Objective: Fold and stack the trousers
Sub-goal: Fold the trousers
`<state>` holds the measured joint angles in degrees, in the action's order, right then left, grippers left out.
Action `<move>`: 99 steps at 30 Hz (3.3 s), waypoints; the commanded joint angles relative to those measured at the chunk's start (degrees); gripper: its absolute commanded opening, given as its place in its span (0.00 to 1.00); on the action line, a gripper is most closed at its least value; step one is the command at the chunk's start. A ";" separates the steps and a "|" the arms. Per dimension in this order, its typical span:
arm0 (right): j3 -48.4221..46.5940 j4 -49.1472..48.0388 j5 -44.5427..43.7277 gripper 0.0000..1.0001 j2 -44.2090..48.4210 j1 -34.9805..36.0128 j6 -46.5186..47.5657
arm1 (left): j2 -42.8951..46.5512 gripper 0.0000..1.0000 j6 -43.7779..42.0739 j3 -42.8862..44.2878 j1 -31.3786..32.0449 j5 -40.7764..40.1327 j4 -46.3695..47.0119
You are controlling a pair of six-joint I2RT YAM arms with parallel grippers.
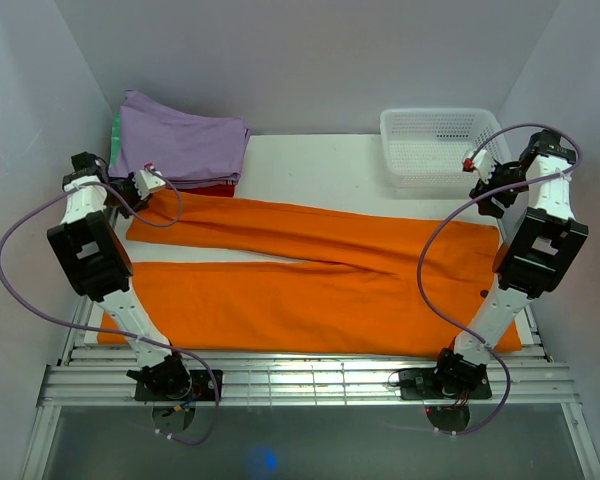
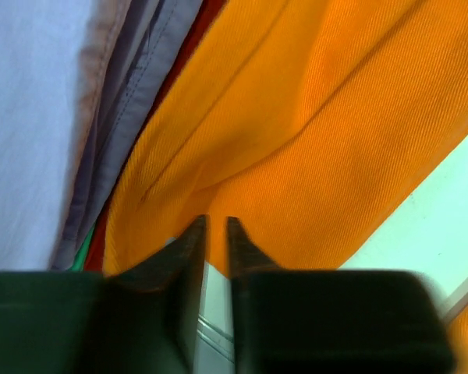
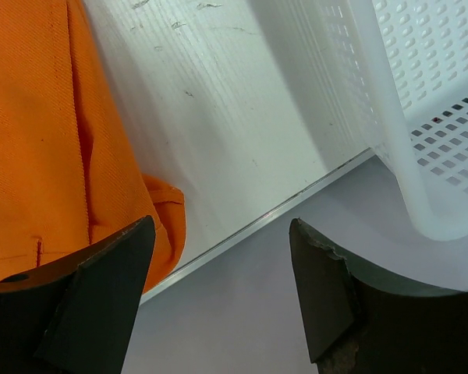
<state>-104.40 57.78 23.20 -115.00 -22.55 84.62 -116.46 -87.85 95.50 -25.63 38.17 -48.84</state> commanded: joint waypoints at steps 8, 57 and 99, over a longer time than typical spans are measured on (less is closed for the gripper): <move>-4.49 5.15 2.55 0.75 -0.92 -0.48 2.57 | 6.94 0.30 5.14 -7.61 0.05 -0.29 11.20; -0.45 4.27 3.34 0.77 2.41 -2.24 1.25 | 0.18 0.65 -2.32 4.16 -1.09 4.19 -3.19; -0.19 4.27 4.05 0.77 2.06 -2.85 0.72 | 9.41 0.62 0.40 -7.53 -4.60 4.71 2.08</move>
<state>-105.10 61.39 25.67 -114.91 -25.12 85.91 -110.56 -89.60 87.90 -28.42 41.82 -45.12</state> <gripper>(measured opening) 0.766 0.611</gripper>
